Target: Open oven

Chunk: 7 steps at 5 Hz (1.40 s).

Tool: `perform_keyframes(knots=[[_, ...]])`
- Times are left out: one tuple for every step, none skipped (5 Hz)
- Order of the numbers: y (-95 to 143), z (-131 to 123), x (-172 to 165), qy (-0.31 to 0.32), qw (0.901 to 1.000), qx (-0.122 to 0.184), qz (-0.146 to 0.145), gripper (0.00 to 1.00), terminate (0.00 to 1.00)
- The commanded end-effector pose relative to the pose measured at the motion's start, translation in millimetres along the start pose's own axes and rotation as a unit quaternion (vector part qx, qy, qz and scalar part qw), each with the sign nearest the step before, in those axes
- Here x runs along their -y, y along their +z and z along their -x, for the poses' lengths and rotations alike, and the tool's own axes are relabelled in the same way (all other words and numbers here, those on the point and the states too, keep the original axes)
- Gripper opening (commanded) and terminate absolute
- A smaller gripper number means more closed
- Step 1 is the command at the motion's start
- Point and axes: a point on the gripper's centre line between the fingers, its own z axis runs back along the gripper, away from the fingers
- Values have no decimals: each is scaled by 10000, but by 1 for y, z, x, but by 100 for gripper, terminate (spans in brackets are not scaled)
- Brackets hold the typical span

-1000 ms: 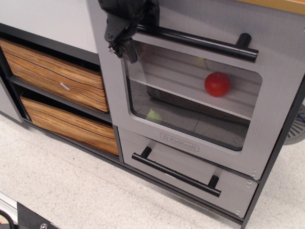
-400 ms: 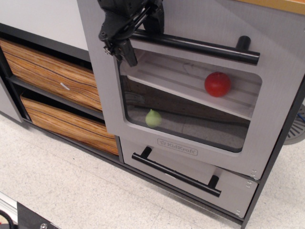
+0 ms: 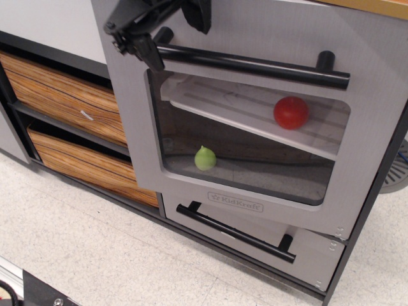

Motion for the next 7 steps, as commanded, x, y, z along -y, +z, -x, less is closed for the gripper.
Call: perform_keyframes(knots=[[-6, 6, -60, -938, 9916, -460, -767, 100, 0], [-33, 6, -89, -1570, 9771, -499, -1346, 100, 0], [-43, -19, -98, -1720, 9748, -383, -1371, 100, 0], [-52, -53, -110, -1500, 9795, -246, -1325, 100, 0], [-74, -73, -128, -1484, 9822, 1, -1152, 100, 0], [-80, -98, -133, -1386, 9842, 143, -1091, 100, 0], [-68, -123, -137, -1097, 9857, 382, -1218, 100, 0]])
